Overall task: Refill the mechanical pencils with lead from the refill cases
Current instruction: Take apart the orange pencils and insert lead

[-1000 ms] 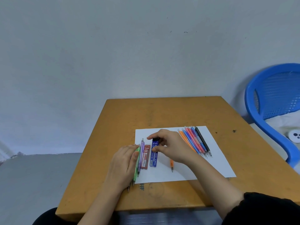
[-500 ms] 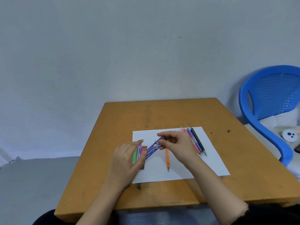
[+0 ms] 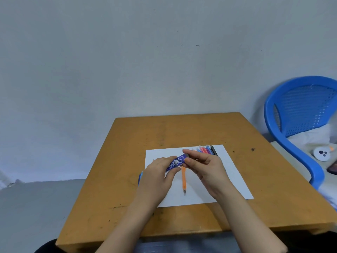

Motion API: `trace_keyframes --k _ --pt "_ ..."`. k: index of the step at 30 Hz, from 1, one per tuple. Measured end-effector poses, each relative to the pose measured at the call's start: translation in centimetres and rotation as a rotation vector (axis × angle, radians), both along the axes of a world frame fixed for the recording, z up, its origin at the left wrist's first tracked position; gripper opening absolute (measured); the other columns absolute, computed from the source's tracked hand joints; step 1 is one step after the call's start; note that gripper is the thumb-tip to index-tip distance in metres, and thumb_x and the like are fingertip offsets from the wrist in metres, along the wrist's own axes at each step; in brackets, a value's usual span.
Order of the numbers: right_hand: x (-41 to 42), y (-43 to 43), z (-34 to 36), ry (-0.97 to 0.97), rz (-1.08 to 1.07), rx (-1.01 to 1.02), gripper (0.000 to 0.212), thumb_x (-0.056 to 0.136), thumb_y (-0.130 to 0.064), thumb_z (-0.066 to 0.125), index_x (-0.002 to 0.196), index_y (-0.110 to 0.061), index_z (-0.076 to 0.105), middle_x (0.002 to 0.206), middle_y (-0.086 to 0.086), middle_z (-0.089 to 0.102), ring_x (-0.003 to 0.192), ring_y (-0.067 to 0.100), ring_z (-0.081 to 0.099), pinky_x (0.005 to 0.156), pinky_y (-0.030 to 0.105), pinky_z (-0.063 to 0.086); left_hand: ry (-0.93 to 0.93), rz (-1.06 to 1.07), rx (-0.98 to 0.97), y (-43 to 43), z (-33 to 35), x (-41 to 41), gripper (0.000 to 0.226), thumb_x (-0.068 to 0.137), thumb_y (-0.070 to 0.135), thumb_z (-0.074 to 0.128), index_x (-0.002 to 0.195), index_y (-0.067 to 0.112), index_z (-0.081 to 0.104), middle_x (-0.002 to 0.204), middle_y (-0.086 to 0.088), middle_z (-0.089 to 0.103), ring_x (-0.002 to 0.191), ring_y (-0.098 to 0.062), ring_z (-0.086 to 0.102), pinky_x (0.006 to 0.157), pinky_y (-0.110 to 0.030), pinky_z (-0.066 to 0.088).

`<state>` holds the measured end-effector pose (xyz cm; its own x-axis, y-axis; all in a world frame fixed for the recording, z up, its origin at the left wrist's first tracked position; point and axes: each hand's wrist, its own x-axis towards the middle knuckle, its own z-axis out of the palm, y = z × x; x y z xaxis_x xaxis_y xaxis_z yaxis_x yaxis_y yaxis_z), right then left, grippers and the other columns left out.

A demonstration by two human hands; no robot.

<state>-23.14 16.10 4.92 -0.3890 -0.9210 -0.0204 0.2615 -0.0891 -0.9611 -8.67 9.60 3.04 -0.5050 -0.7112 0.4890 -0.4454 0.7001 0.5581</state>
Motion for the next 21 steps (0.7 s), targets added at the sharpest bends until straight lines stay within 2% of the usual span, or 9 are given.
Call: trace_keyframes --k 2,4,5,7,10,12,16,18,21 --pt "-0.1 0.2 -0.1 -0.005 -0.022 -0.026 0.021 0.078 -0.002 0.066 0.095 -0.012 0.072 0.088 0.008 0.075 0.081 0.02 0.071 0.076 0.024 0.057 0.01 -0.04 0.042 0.3 0.4 -0.4 0.034 0.094 0.029 0.059 0.125 0.016 0.062 0.11 0.001 0.068 0.092 -0.012 0.057 0.076 -0.017 0.036" --pt "-0.1 0.2 -0.3 0.039 -0.063 -0.044 0.019 0.081 -0.003 0.065 0.097 -0.011 0.072 0.086 0.007 0.075 0.076 0.018 0.07 0.074 0.022 0.056 0.014 -0.062 0.075 0.5 0.5 -0.7 0.034 0.094 0.03 0.058 0.125 0.016 0.063 0.108 -0.001 0.069 0.082 -0.009 0.053 0.075 -0.013 0.039" --pt "-0.1 0.1 -0.5 0.083 -0.097 -0.054 0.018 0.084 -0.005 0.063 0.097 -0.011 0.072 0.085 0.006 0.075 0.074 0.016 0.07 0.073 0.022 0.056 0.017 -0.073 0.099 0.6 0.5 -0.8 0.035 0.094 0.03 0.058 0.125 0.016 0.063 0.105 -0.003 0.07 0.074 -0.008 0.048 0.07 -0.007 0.037" --pt "0.2 0.1 -0.9 0.22 -0.197 -0.074 0.016 0.089 -0.009 0.059 0.095 -0.016 0.073 0.079 0.001 0.074 0.071 0.012 0.069 0.072 0.02 0.055 0.02 -0.085 0.146 0.9 0.6 -1.0 0.035 0.094 0.03 0.058 0.125 0.016 0.064 0.096 -0.009 0.07 0.066 -0.01 0.045 0.06 -0.006 0.033" --pt "1.2 -0.1 -1.7 0.501 -0.387 -0.094 0.02 0.094 -0.01 0.053 0.097 -0.019 0.072 0.078 -0.008 0.07 0.074 0.005 0.067 0.068 0.013 0.052 0.035 -0.073 0.198 1.5 0.7 -1.3 0.036 0.094 0.031 0.058 0.127 0.019 0.062 0.08 -0.001 0.067 0.071 -0.012 0.06 0.059 -0.012 0.038" --pt "1.7 -0.2 -2.2 0.598 -0.467 -0.112 0.023 0.096 -0.009 0.05 0.098 -0.019 0.071 0.082 -0.015 0.067 0.08 0.003 0.064 0.065 0.013 0.051 0.039 -0.063 0.242 2.0 0.9 -1.5 0.036 0.093 0.032 0.059 0.127 0.018 0.062 0.075 0.004 0.064 0.076 -0.017 0.065 0.062 -0.016 0.043" --pt "1.9 -0.6 -2.5 0.59 -0.499 -0.088 0.03 0.097 -0.003 0.044 0.09 -0.02 0.068 0.08 -0.013 0.065 0.075 0.004 0.062 0.061 0.011 0.049 0.019 -0.06 0.298 2.2 1.1 -1.5 0.036 0.093 0.032 0.059 0.125 0.017 0.064 0.073 0.005 0.062 0.074 -0.017 0.065 0.058 -0.015 0.043" --pt "1.7 -0.8 -2.4 0.561 -0.478 -0.044 0.034 0.099 -0.003 0.039 0.083 -0.018 0.065 0.074 -0.008 0.063 0.065 0.001 0.06 0.056 0.011 0.047 -0.008 -0.064 0.316 2.2 1.0 -1.4 0.034 0.093 0.032 0.059 0.124 0.018 0.065 0.074 0.007 0.061 0.072 -0.013 0.062 0.058 -0.012 0.04" --pt "1.3 -1.1 -2.2 0.482 -0.424 -0.018 0.036 0.102 -0.012 0.038 0.075 -0.018 0.062 0.061 -0.002 0.059 0.049 0.004 0.051 0.05 0.017 0.044 -0.045 -0.074 0.338 2.3 0.7 -1.3 0.038 0.093 0.036 0.058 0.126 0.018 0.064 0.081 0.007 0.063 0.076 -0.01 0.062 0.061 -0.012 0.043"
